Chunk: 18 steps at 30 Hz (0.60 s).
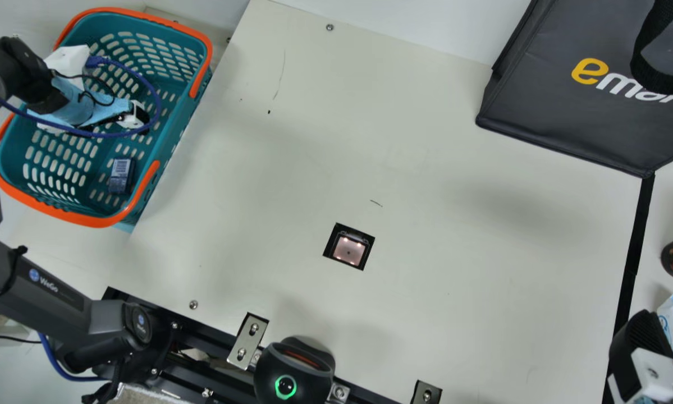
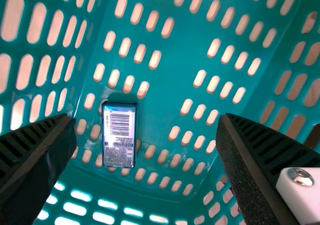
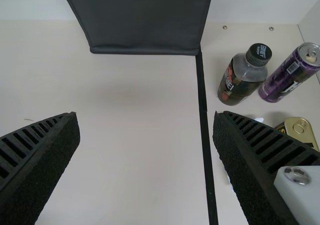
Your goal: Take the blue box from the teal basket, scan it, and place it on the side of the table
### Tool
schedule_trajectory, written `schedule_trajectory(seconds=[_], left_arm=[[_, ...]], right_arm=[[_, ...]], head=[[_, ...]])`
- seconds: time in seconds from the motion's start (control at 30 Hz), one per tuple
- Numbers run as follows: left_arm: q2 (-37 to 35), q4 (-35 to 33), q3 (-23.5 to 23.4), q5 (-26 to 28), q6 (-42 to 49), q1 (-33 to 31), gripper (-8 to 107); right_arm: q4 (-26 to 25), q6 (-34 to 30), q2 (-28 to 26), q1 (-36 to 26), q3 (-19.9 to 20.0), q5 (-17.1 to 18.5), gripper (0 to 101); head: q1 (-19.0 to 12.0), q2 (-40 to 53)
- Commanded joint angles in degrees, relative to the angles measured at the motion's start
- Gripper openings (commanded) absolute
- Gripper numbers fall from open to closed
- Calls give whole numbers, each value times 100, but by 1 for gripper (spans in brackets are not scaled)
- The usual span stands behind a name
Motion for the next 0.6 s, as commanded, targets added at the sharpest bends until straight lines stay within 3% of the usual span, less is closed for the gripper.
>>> schedule_trajectory(seconds=[0.0, 0.57], left_arm=[[19, 19, 135, -206, 3, 22, 90], [319, 359, 846, -1192, -162, 167, 90]], right_arm=[[0, 0, 0, 0, 0, 0, 95], [0, 0, 0, 0, 0, 0, 95]], head=[[-166, 23], [-166, 23]])
